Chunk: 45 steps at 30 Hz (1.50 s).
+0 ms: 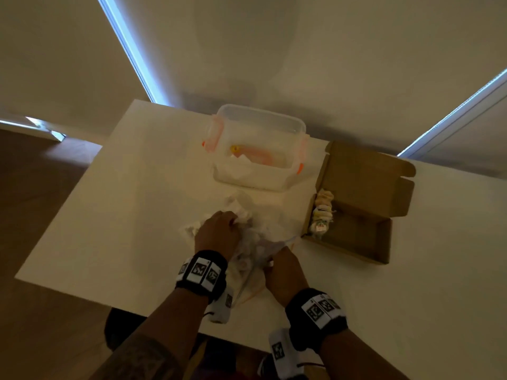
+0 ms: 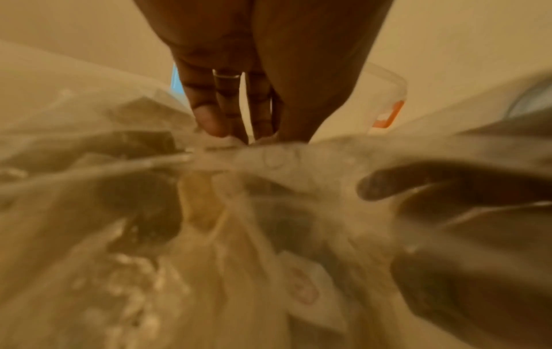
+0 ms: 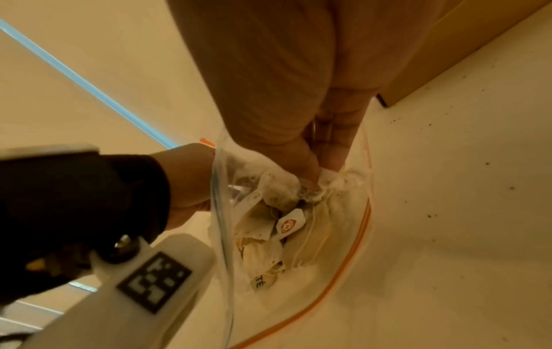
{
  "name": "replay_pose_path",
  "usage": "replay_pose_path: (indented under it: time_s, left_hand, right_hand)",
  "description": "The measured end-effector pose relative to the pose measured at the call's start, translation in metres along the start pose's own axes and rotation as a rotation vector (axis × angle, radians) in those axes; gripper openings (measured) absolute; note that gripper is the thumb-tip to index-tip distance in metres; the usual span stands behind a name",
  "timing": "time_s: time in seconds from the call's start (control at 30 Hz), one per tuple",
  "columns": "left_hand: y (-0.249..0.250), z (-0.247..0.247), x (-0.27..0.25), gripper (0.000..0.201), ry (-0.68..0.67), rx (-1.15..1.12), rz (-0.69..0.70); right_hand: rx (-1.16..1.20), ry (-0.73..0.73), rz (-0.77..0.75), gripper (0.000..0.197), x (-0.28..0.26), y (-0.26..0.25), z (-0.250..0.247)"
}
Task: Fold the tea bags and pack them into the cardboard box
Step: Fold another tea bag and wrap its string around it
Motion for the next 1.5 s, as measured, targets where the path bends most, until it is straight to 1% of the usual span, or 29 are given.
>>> replay_pose_path:
  time_s: [0.07,0.17,0.23,0.33,0.37,0.43,0.47,0.53,0.57,0.6,0.67,0.7,0.77,0.83,0.87,0.9,0.97,1.0,1.03,1.07,1.1,1.13,1.17,1.2,1.27,1.3,1.37,1.43,1.5]
  left_hand:
    - [-0.004,-0.014,-0.014,0.023,0.148,-0.103,0.017]
    - [-0.004,-0.045,-0.038,0.019,0.394,-0.173,0.130]
    - [0.000,-0.066,-0.053,0.019,0.471,-0.217,0.141]
    - [0.005,-0.085,-0.076,0.013,0.429,-0.421,0.048]
    - [0.008,-0.086,-0.084,0.019,0.394,-0.474,0.037]
    - [0.013,-0.078,-0.096,0.032,0.260,-0.485,0.022]
    - [0.016,-0.069,-0.101,0.032,0.168,-0.484,0.005]
    - [0.020,-0.045,-0.107,0.018,0.000,-0.553,-0.052]
    - [0.021,-0.031,-0.108,0.015,-0.048,-0.566,-0.077]
    - [0.022,-0.017,-0.108,0.019,-0.065,-0.553,-0.090]
    - [0.026,0.006,-0.107,0.026,-0.049,-0.453,-0.056]
    - [0.027,0.012,-0.107,0.026,-0.001,-0.399,-0.019]
    - [0.019,0.021,-0.110,0.020,0.153,-0.334,0.087]
    - [0.002,0.030,-0.121,0.011,0.234,-0.304,0.131]
    - [-0.007,0.037,-0.131,0.015,0.235,-0.296,0.145]
    - [-0.013,0.045,-0.141,0.021,0.194,-0.272,0.167]
    - [-0.014,0.060,-0.156,0.037,0.062,-0.172,0.203]
    - [-0.012,0.064,-0.157,0.044,0.034,-0.136,0.221]
    - [-0.010,0.066,-0.153,0.047,0.050,-0.127,0.228]
    - [-0.005,0.061,-0.145,0.042,0.098,-0.134,0.219]
    - [0.000,0.052,-0.136,0.031,0.166,-0.143,0.209]
    - [0.005,0.039,-0.128,0.020,0.249,-0.141,0.212]
    - [0.009,0.026,-0.121,0.014,0.327,-0.135,0.221]
    - [0.012,0.011,-0.115,0.014,0.390,-0.138,0.225]
    - [0.016,-0.018,-0.107,0.019,0.466,-0.165,0.231]
    - [0.019,-0.031,-0.105,0.021,0.477,-0.168,0.253]
    - [0.023,-0.053,-0.099,0.019,0.452,-0.139,0.323]
    - [0.025,-0.067,-0.095,0.021,0.392,-0.075,0.403]
    - [0.024,-0.071,-0.092,0.033,0.286,0.002,0.448]
  right_hand:
    - [0.047,-0.009,-0.013,0.045,0.001,0.003,-0.003]
    - [0.069,-0.035,0.003,0.043,0.003,0.007,0.000]
    - [0.087,-0.009,0.011,0.043,0.006,0.010,0.001]
    - [0.101,0.003,0.015,0.045,0.005,0.012,0.002]
    - [0.111,0.010,0.005,0.044,0.005,0.012,0.002]
    - [0.119,0.014,0.006,0.040,0.005,0.012,0.000]
    - [0.116,0.008,0.015,0.041,0.005,0.011,-0.001]
    - [0.112,-0.009,0.050,0.041,0.005,0.010,-0.001]
    - [0.115,-0.012,0.066,0.040,0.006,0.010,-0.001]
    - [0.124,-0.021,0.084,0.038,0.006,0.010,-0.001]
    - [0.159,-0.045,0.131,0.035,0.008,0.009,0.000]
    - [0.181,-0.054,0.151,0.035,0.009,0.008,0.000]
    - [0.198,-0.056,0.167,0.035,0.011,0.005,0.002]
    - [0.196,-0.038,0.162,0.034,0.012,0.003,0.002]
    - [0.189,-0.020,0.153,0.033,0.013,0.003,0.001]
    - [0.172,-0.003,0.144,0.032,0.014,0.004,0.000]
    - [0.135,0.026,0.147,0.029,0.017,0.007,-0.003]
    - [0.123,0.030,0.159,0.026,0.017,0.009,-0.002]
    - [0.123,0.024,0.165,0.023,0.015,0.008,-0.002]
    - [0.132,0.016,0.154,0.023,0.013,0.008,0.000]
    - [0.152,0.005,0.135,0.026,0.011,0.007,0.001]
    - [0.171,-0.004,0.112,0.030,0.008,0.005,0.001]
    - [0.175,-0.005,0.091,0.032,0.006,0.003,0.001]
    - [0.173,0.001,0.070,0.032,0.005,0.000,0.000]
    - [0.186,0.008,0.060,0.029,0.005,-0.004,-0.004]
    - [0.198,0.009,0.057,0.027,0.006,-0.007,-0.006]
    - [0.197,0.009,0.026,0.024,0.007,-0.015,-0.010]
    - [0.158,0.008,-0.010,0.025,0.008,-0.021,-0.013]
    - [0.133,0.011,-0.027,0.026,0.010,-0.027,-0.015]
Point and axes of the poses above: each hand's wrist, its own x-axis towards the middle knuckle, its own z-axis out of the palm, y = z × x, the point moved 3 cm from there along x, towards the middle knuckle, and after that the axes turned 13 degrees about z, right-handed, at the moved point
